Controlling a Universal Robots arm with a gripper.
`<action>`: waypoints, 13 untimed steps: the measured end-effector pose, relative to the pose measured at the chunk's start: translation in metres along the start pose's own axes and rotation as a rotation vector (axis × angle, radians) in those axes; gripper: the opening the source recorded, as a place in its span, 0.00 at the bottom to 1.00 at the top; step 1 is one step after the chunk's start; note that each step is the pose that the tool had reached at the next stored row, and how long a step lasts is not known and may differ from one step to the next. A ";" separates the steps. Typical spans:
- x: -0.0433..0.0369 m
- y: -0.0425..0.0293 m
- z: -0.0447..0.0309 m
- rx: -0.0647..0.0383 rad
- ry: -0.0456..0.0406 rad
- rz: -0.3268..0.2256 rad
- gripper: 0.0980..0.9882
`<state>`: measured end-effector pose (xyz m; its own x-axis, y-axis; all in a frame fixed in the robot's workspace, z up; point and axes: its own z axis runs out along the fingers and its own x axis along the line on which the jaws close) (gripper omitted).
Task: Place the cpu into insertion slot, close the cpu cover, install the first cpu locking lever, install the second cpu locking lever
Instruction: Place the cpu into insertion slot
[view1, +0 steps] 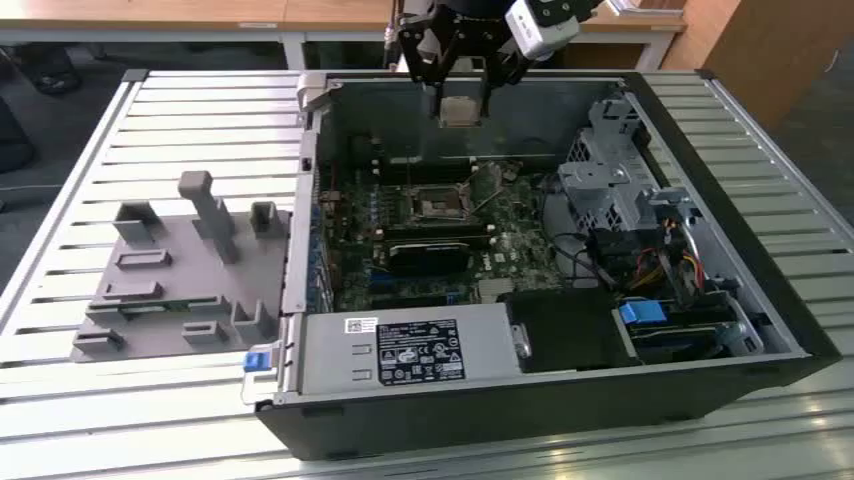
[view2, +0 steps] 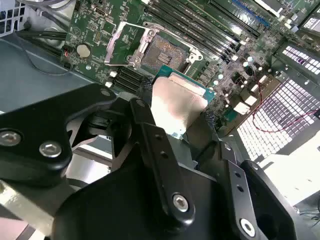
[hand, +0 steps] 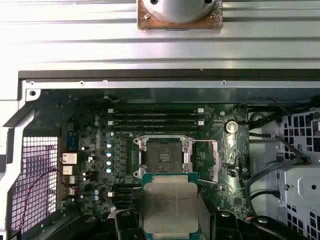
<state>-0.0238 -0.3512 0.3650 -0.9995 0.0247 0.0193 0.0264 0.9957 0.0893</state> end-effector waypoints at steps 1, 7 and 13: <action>0.0000 0.0000 0.0000 0.000 0.0000 0.000 0.48; 0.0000 0.0000 0.0000 0.000 -0.0001 0.001 0.48; 0.0000 0.0000 0.0001 0.000 -0.0050 0.055 0.48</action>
<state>-0.0238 -0.3511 0.3649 -0.9966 0.0799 0.0193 0.0813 0.9928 0.0884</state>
